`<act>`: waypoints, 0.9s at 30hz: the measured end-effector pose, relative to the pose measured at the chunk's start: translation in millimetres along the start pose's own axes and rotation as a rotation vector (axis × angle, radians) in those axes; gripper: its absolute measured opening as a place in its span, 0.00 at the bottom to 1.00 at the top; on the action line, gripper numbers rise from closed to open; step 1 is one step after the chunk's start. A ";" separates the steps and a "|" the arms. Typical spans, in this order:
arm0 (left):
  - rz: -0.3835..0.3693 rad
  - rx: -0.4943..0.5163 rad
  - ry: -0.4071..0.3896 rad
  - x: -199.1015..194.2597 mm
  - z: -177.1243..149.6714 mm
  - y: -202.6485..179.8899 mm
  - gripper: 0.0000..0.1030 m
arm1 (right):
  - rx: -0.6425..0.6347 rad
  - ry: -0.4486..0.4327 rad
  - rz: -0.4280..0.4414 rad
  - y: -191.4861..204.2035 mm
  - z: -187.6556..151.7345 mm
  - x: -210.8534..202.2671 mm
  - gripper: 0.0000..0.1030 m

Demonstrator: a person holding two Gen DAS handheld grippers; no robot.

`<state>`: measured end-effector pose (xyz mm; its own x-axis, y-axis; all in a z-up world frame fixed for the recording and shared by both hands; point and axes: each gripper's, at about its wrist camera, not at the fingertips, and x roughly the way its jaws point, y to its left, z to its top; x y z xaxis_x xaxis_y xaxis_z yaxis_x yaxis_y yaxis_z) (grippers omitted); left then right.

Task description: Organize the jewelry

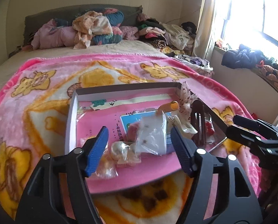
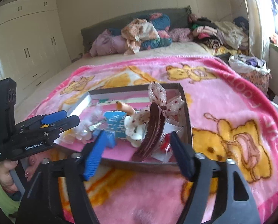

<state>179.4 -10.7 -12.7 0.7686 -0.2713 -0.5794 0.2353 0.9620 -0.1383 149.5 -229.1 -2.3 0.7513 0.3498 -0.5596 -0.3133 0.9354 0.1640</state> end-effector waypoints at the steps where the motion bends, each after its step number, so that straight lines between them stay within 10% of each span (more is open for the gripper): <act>1: 0.002 0.000 -0.003 -2.5 -0.3 -0.7 0.65 | -0.003 -0.012 0.001 1.7 -1.5 -4.0 0.77; 9: 0.020 0.009 -0.050 -29.9 -10.3 -6.4 0.88 | 0.019 -0.118 0.003 7.1 -13.3 -38.4 0.92; 27: 0.042 0.013 -0.091 -44.9 -49.1 -26.3 0.89 | 0.049 -0.239 -0.092 0.0 -63.8 -59.3 0.94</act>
<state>109.5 -22.3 -22.5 0.8284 -0.2331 -0.5094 0.2093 0.9722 -0.1047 67.9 -253.1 -21.0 0.8933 0.2596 -0.3670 -0.2127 0.9633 0.1637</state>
